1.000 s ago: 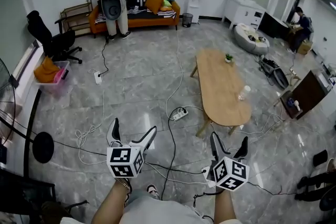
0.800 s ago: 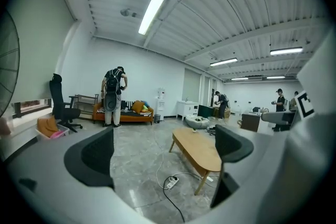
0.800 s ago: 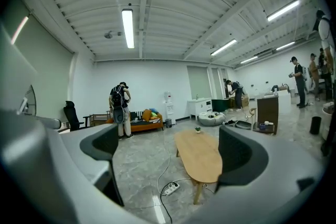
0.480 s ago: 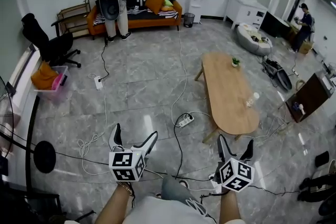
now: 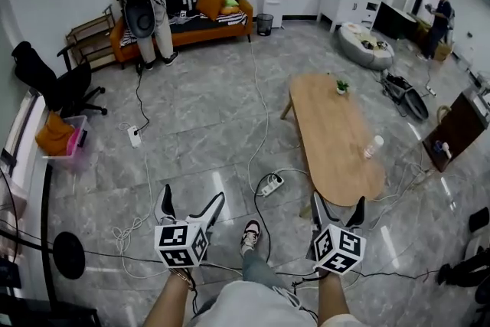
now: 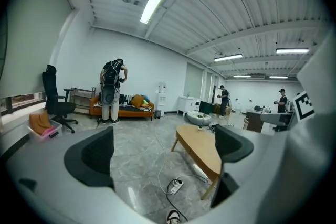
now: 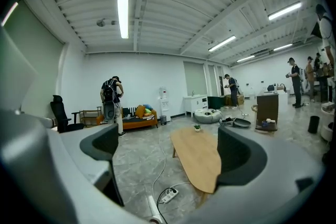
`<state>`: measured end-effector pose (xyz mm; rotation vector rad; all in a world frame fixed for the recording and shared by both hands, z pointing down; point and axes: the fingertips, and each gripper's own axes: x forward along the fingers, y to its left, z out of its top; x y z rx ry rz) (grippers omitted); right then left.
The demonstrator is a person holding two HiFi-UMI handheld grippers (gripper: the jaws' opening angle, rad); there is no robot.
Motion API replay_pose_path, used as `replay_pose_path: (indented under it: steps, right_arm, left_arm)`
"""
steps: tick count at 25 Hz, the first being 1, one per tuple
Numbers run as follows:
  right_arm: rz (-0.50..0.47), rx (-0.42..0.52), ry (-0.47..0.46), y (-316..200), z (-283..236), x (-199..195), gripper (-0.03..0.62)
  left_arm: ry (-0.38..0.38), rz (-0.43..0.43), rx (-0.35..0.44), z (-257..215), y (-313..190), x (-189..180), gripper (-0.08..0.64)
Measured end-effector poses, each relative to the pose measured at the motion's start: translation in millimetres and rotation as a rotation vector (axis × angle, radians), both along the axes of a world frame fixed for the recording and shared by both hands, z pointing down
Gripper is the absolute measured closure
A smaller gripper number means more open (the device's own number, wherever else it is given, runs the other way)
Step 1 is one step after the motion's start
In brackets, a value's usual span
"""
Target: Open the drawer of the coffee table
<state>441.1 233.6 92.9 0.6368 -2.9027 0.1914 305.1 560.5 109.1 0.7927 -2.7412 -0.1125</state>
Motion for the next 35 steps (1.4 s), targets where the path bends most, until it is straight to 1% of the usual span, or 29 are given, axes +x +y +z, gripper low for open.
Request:
replay_pose_path:
  steps: [3,7,13,17,21,23,27,31,33,35]
  right_arm:
    - [0.023,-0.016,-0.004,-25,4,-48,0.006]
    - [0.06,-0.017,0.003,-69,3,-116,0.005]
    - [0.124,-0.02,0.008,-138,-4,-193,0.005]
    - [0.168,-0.024,0.015,-174,-6,-229,0.005]
    - [0.227,-0.014,0.011,-213,-9,-243,0.005]
    - [0.272,-0.016,0.017,-226,-8,-241,0.005]
    - [0.401,-0.035,0.031,-256,-7,-212,0.005]
    - [0.516,-0.038,0.037,-283,-13,-194,0.005]
    - [0.59,-0.039,0.045,-291,-11,-182,0.005]
    - [0.698,-0.042,0.043,-292,-9,-168,0.005]
  left_arm:
    - [-0.005,0.027,-0.008,0,-28,-52,-0.017]
    - [-0.038,0.034,-0.02,-14,-70,-134,-0.017]
    - [-0.047,0.072,-0.02,-29,-139,-240,-0.017]
    - [-0.039,0.126,-0.028,-29,-184,-290,-0.017]
    - [-0.048,0.195,-0.033,-33,-236,-324,-0.017]
    - [-0.039,0.245,-0.039,-29,-262,-336,-0.017]
    - [-0.011,0.384,-0.043,-25,-325,-342,-0.017]
    - [-0.019,0.516,-0.039,-33,-390,-349,-0.017]
    - [-0.029,0.603,-0.04,-33,-424,-353,-0.017]
    - [-0.037,0.711,-0.039,-30,-460,-359,-0.017]
